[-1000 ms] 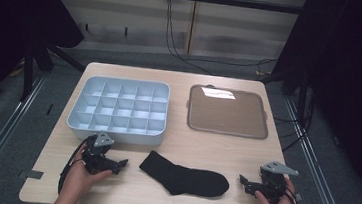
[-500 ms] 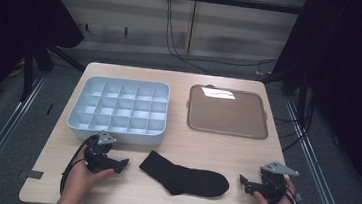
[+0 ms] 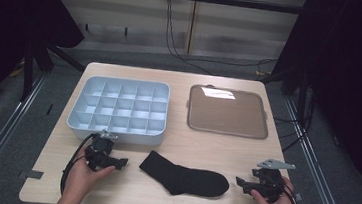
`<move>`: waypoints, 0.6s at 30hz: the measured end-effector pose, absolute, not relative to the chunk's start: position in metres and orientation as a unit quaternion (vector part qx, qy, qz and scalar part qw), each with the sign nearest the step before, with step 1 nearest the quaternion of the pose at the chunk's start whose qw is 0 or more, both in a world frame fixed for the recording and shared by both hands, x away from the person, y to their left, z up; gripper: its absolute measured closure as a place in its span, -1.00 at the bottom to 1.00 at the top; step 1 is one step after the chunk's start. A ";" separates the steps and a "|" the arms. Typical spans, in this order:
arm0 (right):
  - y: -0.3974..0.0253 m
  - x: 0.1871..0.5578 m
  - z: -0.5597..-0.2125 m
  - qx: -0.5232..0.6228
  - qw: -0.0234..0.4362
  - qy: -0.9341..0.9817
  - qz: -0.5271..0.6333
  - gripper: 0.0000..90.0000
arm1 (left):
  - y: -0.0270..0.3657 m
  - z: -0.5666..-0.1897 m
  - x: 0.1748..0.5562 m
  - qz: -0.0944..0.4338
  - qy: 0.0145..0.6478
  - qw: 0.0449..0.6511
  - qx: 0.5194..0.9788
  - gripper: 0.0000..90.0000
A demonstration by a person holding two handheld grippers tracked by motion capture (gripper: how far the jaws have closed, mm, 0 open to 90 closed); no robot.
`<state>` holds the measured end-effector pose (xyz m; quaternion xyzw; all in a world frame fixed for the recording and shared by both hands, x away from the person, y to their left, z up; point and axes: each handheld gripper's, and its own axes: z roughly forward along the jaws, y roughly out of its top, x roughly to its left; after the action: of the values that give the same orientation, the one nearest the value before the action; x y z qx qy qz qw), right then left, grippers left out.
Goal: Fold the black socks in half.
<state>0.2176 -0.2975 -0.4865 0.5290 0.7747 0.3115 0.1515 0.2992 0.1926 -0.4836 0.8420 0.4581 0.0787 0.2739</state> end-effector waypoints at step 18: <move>-0.280 0.220 -0.464 0.521 0.126 0.782 0.317 -0.28 | 0.156 -0.455 0.299 0.029 0.441 0.267 0.856 -0.40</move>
<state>0.2204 -0.2800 -0.4640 0.5209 0.7825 0.3172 0.1258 0.2994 0.1561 -0.4545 0.8562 0.4412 0.0293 0.2670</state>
